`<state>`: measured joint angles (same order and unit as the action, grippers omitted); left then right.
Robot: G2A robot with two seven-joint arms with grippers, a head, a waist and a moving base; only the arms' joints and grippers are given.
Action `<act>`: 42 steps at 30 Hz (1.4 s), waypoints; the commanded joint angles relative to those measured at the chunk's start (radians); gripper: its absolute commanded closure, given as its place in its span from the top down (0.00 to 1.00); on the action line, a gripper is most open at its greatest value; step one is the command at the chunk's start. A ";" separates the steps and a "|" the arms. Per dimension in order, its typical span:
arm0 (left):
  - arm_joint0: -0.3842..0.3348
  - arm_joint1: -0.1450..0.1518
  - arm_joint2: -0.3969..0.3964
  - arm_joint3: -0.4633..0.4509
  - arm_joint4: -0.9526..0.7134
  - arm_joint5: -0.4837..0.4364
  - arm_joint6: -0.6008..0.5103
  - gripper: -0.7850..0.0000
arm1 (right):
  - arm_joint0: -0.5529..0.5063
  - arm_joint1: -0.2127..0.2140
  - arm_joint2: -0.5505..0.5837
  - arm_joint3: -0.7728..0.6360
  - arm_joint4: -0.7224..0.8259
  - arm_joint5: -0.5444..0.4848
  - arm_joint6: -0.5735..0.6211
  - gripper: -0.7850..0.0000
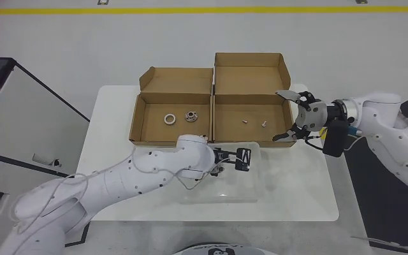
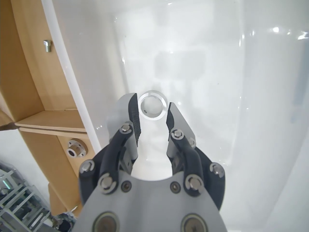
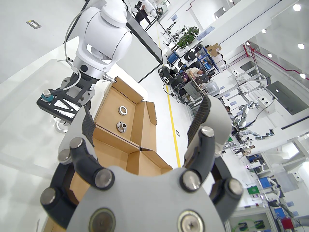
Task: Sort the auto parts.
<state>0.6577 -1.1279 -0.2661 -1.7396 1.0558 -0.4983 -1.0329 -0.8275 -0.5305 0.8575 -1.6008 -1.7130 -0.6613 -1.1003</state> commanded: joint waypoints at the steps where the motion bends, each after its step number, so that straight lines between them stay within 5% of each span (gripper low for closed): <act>1: 0.004 -0.007 0.004 0.011 0.023 -0.003 0.003 0.39 | 0.000 0.000 0.000 0.000 0.000 0.000 0.000 1.00; 11: 0.012 -0.053 0.025 0.073 0.087 -0.022 -0.009 0.33 | 0.000 0.000 0.000 0.000 0.000 0.000 0.000 1.00; 30: 0.029 -0.126 0.034 0.156 0.160 -0.054 -0.062 0.38 | 0.000 0.000 0.000 0.000 0.000 0.000 0.000 1.00; 38: 0.036 -0.139 0.014 0.162 0.153 -0.080 -0.084 0.52 | 0.000 0.000 0.000 0.000 0.000 0.000 0.000 1.00; 42: 0.039 -0.142 0.001 0.163 0.136 -0.099 -0.103 0.75 | 0.000 0.000 0.000 0.000 0.000 0.000 0.000 1.00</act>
<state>0.6966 -1.2691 -0.2617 -1.5770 1.1959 -0.5929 -1.1311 -0.8275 -0.5305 0.8575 -1.6008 -1.7130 -0.6613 -1.1003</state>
